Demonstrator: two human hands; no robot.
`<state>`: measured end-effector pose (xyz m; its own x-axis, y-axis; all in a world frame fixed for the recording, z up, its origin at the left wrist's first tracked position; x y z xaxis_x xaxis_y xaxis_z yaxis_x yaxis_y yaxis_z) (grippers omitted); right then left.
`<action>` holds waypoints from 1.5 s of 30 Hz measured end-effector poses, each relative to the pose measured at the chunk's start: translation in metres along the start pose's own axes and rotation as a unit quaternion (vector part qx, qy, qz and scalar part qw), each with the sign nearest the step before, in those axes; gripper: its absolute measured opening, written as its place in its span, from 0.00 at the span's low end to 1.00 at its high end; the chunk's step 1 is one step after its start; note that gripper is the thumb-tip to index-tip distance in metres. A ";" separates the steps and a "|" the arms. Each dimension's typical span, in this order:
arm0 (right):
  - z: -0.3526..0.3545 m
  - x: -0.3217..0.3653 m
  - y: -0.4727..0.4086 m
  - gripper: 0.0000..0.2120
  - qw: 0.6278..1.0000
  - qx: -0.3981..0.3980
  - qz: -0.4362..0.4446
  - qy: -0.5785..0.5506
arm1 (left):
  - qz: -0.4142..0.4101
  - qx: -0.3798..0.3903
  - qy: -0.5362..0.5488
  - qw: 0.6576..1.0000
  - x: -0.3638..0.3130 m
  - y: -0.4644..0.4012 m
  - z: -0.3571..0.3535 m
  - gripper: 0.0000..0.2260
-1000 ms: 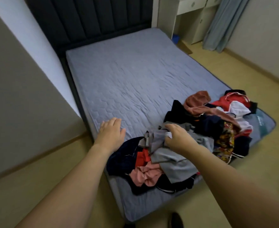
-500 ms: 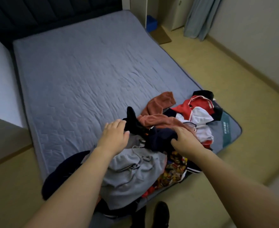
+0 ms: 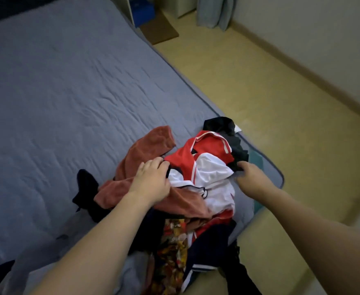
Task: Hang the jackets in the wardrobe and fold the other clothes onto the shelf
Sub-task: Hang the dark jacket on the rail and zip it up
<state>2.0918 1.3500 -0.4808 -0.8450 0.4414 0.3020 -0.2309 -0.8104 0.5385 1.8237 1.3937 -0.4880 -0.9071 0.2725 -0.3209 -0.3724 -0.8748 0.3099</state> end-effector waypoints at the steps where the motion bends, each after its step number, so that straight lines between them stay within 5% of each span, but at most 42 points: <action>1: 0.001 -0.018 -0.027 0.16 1.000 0.006 -0.007 -0.001 | -0.003 0.005 -0.008 1.000 -0.016 -0.028 -0.014 0.25; 10: -0.035 -0.129 -0.210 0.30 0.994 0.081 -0.020 -0.077 | -0.026 0.149 -0.110 0.982 -0.112 -0.228 -0.173 0.45; 16: -0.070 -0.129 -0.255 0.44 0.981 0.171 0.026 -0.086 | -0.058 0.176 -0.127 0.974 -0.076 -0.212 -0.189 0.32; 18: -0.078 -0.127 -0.261 0.37 0.984 0.175 0.023 -0.014 | -0.039 0.174 -0.114 0.977 -0.054 -0.191 -0.180 0.28; 21: -0.080 -0.126 -0.267 0.10 0.991 0.132 0.019 0.022 | 0.104 0.148 -0.098 0.979 -0.010 -0.161 -0.159 0.26; 24: -0.073 -0.125 -0.266 0.02 0.994 0.113 0.004 0.001 | 0.282 0.139 -0.076 0.946 0.033 -0.144 -0.143 0.20; 27: -0.065 -0.118 -0.264 0.03 0.995 0.103 -0.012 -0.003 | 0.346 0.155 -0.039 0.925 0.051 -0.147 -0.136 0.18; 29: -0.061 -0.112 -0.262 0.13 0.996 0.054 0.001 0.065 | 0.343 0.124 0.025 0.931 0.047 -0.163 -0.124 0.18; 33: -0.057 -0.085 -0.250 0.29 0.982 -0.075 0.116 0.126 | 0.235 -0.022 0.071 0.969 0.028 -0.210 -0.072 0.06; 36: -0.074 -0.088 -0.259 0.34 0.988 0.046 0.063 0.131 | 0.247 0.049 -0.043 0.967 0.027 -0.227 -0.049 0.07; 38: -0.078 -0.099 -0.267 0.21 0.987 0.126 0.002 0.102 | 0.252 0.180 -0.269 0.912 0.028 -0.222 -0.054 0.16; 40: -0.072 -0.106 -0.273 0.08 0.987 0.154 -0.018 0.042 | 0.175 0.226 -0.436 0.853 0.013 -0.218 -0.065 0.20; 42: -0.063 -0.106 -0.281 0.09 0.985 0.160 -0.023 -0.062 | 0.068 0.170 -0.364 0.913 -0.012 -0.225 -0.089 0.23; 44: -0.048 -0.098 -0.282 0.07 0.969 0.173 -0.019 -0.177 | 0.013 0.161 -0.109 0.981 -0.036 -0.239 -0.122 0.36; 45: -0.041 -0.091 -0.280 0.06 0.958 0.188 -0.008 -0.217 | 0.037 0.200 0.012 0.979 -0.045 -0.243 -0.138 0.44</action>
<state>2.2133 1.5211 -0.6908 -0.5430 0.6376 0.5465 0.0167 -0.6425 0.7661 1.9822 1.5391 -0.6725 -0.9311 0.2007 -0.3045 -0.3579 -0.6638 0.6567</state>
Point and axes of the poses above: each hand's wrist, its own y-axis away from the middle knuckle, its own z-axis out of the back of the hand, x = y × z, the point moved 4 cm from there along -y, towards the middle knuckle, and after that the axes turned 9 degrees about y, right-handed, at the moved point
